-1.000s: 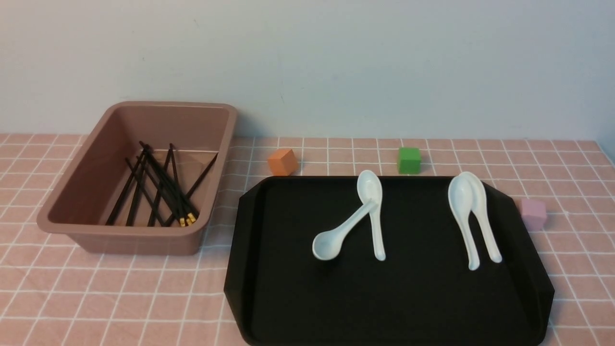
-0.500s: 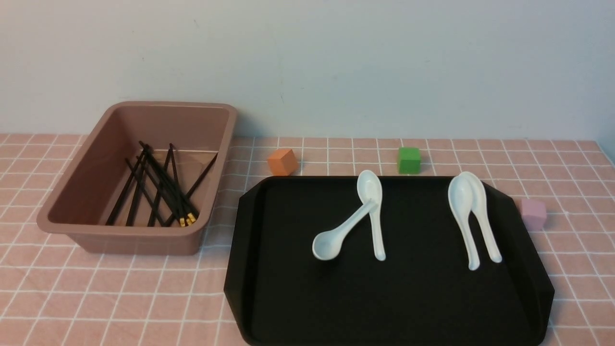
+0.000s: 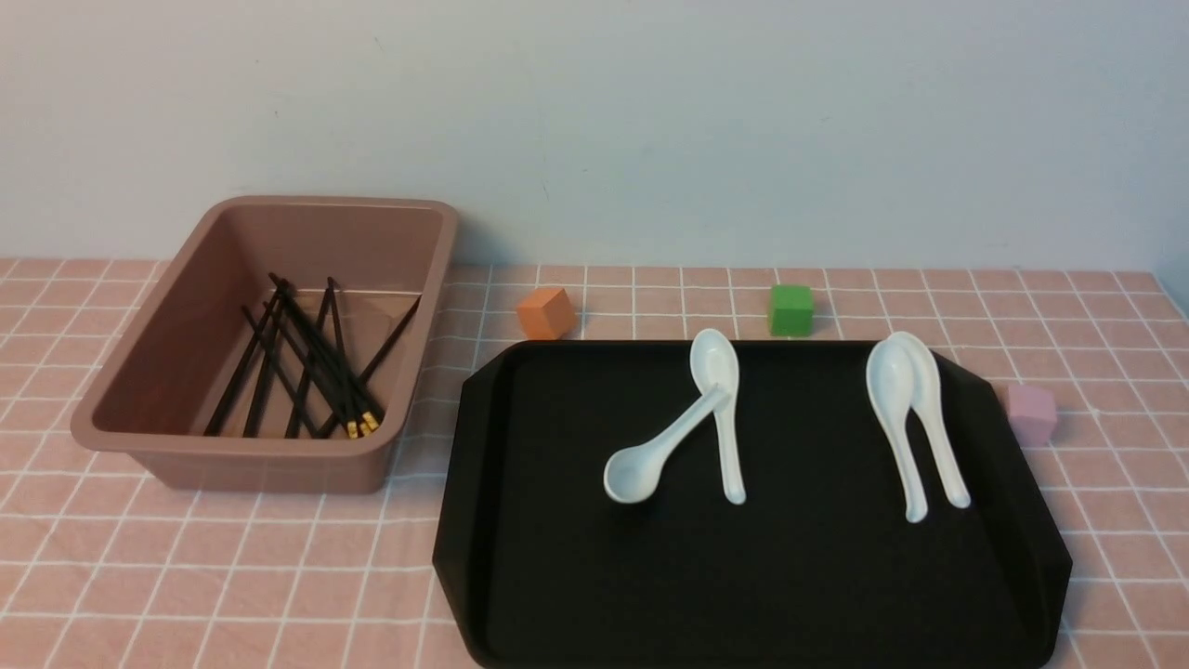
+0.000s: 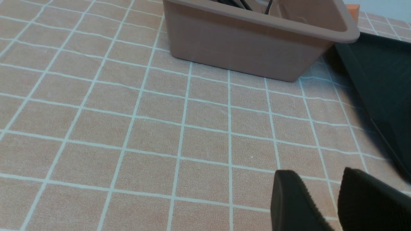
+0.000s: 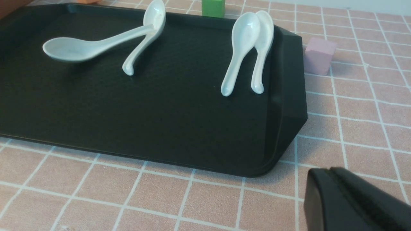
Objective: On pink tablecloth take chopsticks from black tray and put them in box.
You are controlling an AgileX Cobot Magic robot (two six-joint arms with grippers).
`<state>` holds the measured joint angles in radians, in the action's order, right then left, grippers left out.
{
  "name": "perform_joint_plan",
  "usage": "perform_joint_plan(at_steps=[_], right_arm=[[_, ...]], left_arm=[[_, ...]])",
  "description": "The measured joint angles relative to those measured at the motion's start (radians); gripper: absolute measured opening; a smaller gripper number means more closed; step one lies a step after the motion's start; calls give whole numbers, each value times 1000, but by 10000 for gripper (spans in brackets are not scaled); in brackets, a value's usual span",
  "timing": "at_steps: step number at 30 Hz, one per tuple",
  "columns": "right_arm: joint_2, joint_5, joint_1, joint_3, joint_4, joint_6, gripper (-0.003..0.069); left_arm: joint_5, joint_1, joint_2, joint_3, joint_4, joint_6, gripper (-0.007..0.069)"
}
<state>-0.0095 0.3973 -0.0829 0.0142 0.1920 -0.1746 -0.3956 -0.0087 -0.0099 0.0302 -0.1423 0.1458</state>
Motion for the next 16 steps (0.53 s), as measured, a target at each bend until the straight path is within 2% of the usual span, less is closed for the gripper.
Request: perform_joint_plan(at_steps=[16], right_arm=[[0, 0, 0, 0, 0, 0, 58]], left_arm=[[0, 0, 0, 0, 0, 0, 239]])
